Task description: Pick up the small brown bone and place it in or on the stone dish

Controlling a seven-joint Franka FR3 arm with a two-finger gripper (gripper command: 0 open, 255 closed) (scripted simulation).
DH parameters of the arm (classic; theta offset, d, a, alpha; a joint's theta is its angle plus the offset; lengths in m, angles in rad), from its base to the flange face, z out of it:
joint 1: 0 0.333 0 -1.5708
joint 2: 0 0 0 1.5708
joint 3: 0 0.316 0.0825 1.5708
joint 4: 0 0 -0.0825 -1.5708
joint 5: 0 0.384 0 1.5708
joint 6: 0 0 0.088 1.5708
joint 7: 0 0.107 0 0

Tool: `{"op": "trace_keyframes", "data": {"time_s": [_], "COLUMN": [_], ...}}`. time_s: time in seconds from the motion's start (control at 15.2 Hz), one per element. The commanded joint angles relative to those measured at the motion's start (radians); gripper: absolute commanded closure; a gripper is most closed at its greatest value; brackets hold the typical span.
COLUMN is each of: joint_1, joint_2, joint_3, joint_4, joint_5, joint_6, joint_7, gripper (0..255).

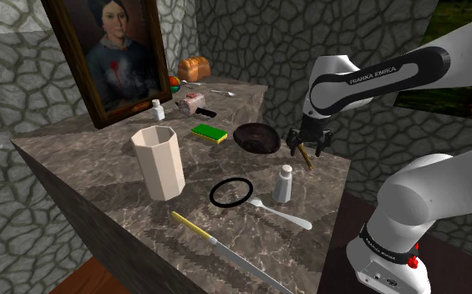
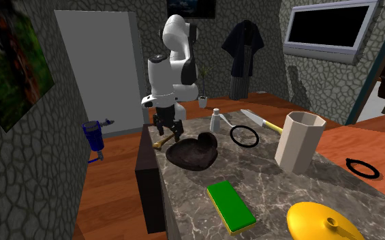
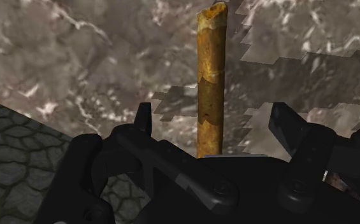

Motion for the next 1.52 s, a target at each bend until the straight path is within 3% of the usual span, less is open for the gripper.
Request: {"op": "trace_keyframes", "data": {"time_s": [0.0, 0.13, 0.2, 0.79, 1.45], "joint_1": [0.0, 0.0, 0.0, 0.001, -0.001], "joint_2": [0.0, 0.0, 0.0, 0.0, -0.058], "joint_3": [0.0, 0.0, 0.0, -0.001, -0.006], "joint_4": [0.0, 0.0, 0.0, 0.0, 0.103], "joint_5": [0.0, 0.0, 0.0, 0.0, -0.01], "joint_6": [0.001, 0.001, 0.001, 0.001, -0.161], "joint_7": [0.0, 0.0, 0.0, 0.001, 0.01], "gripper": [0, 0, 255, 255, 255]}}
